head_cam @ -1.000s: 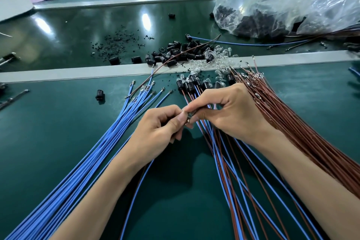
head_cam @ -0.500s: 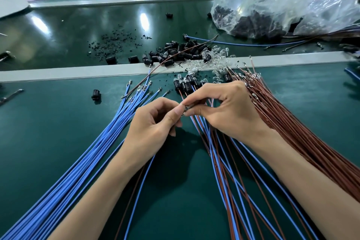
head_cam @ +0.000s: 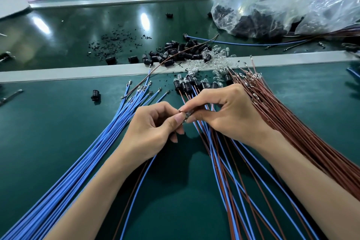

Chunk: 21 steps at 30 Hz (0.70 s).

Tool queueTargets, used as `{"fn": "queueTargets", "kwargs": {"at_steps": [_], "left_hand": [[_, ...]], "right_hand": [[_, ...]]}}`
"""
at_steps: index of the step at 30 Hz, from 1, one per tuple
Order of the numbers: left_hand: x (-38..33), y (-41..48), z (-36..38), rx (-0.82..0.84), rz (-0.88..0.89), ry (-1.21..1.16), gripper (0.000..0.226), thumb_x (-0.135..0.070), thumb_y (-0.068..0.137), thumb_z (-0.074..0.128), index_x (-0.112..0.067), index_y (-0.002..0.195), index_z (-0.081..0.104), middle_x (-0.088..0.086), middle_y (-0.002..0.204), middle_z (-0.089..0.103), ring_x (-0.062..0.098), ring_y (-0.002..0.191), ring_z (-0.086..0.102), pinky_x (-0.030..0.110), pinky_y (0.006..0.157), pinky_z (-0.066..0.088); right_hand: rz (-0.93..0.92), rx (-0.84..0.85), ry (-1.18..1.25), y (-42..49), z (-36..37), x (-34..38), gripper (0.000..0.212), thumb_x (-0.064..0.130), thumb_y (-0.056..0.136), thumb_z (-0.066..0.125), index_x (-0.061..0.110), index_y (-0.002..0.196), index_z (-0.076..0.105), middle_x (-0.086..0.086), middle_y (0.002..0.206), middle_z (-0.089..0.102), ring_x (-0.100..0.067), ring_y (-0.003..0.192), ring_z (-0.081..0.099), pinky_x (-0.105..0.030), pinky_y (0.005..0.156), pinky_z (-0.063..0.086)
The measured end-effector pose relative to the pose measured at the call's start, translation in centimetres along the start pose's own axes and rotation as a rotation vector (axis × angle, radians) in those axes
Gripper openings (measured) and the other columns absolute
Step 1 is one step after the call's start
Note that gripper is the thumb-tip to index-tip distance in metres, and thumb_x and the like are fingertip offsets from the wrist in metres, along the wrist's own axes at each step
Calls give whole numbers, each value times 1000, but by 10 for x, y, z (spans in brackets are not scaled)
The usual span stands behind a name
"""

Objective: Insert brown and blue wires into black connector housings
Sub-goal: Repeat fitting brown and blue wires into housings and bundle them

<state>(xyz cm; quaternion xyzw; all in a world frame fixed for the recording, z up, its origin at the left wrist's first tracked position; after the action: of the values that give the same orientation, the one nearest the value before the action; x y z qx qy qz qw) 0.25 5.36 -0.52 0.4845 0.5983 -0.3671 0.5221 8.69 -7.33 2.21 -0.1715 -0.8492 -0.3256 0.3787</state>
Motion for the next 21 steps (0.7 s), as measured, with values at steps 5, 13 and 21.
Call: {"fn": "queueTargets", "kwargs": {"at_steps": [5, 13, 21], "left_hand": [[-1, -1, -4, 0, -11, -45, 17, -21, 79, 61, -9, 68, 61, 1, 53, 62, 12, 44, 55, 18, 50, 46], [-3, -3, -1, -27, 1, -55, 17, -18, 82, 61, -11, 67, 61, 0, 52, 61, 6, 43, 53, 14, 46, 44], [-2, -2, -3, 45, 2, -126, 16, -24, 80, 58, -11, 72, 58, -3, 58, 64, 8, 48, 56, 14, 51, 45]], "right_hand": [[-37, -58, 10, -1, 5, 2, 19, -7, 68, 78, 2, 85, 76, -8, 79, 74, -12, 70, 71, -29, 70, 57], [54, -73, 117, -3, 9, -3, 20, -12, 69, 75, 0, 85, 75, -10, 80, 74, -12, 70, 71, -28, 71, 59], [44, -6, 97, 4, 1, 4, 20, -2, 68, 79, 1, 87, 74, -6, 80, 73, -8, 72, 70, -15, 73, 53]]}}
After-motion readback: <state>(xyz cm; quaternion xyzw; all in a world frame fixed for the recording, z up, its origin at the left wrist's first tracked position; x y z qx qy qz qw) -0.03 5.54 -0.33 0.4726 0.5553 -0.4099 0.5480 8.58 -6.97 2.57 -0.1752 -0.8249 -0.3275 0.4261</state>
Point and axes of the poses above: each hand's wrist, its own y-axis towards the middle knuckle, its own z-axis out of the palm, x = y × z, the point moved 4 cm from there along y, towards the middle knuckle
